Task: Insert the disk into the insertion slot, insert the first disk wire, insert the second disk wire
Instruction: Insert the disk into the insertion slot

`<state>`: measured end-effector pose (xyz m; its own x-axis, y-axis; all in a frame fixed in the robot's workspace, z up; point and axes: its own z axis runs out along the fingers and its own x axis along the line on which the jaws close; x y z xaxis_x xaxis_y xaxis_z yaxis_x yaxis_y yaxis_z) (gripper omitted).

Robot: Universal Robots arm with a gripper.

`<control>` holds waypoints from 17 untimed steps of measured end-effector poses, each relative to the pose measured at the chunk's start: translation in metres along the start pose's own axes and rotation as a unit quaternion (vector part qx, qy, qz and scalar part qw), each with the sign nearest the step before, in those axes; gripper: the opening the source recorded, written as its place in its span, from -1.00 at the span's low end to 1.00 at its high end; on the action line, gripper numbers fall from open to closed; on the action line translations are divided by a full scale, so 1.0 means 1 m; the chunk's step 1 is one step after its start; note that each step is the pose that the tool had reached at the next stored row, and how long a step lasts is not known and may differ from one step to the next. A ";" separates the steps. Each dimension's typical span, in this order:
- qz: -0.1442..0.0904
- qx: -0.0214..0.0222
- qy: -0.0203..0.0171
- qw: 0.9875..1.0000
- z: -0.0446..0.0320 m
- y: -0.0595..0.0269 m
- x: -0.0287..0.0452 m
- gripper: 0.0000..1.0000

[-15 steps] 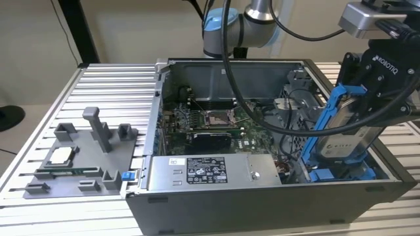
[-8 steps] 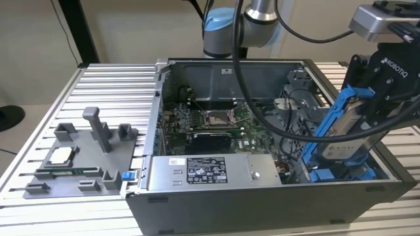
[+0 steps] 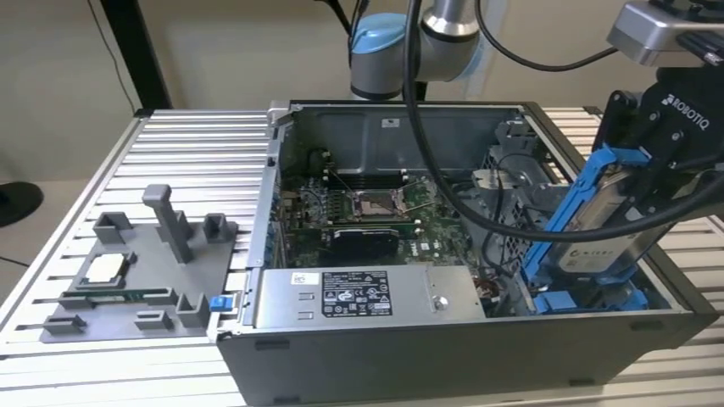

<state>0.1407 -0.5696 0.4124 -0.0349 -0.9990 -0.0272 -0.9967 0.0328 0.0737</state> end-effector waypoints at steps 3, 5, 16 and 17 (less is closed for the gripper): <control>0.000 0.000 0.000 1.000 -0.0010 -0.0001 0.0000 -1.00; 0.000 0.001 0.000 1.000 -0.0010 -0.0002 0.0000 -1.00; -0.001 0.015 0.000 1.000 -0.0005 0.0054 0.0041 -1.00; -0.001 0.018 -0.001 1.000 -0.0002 0.0055 0.0042 -1.00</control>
<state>0.1351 -0.5736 0.4129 -0.0325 -0.9991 -0.0284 -0.9988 0.0314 0.0383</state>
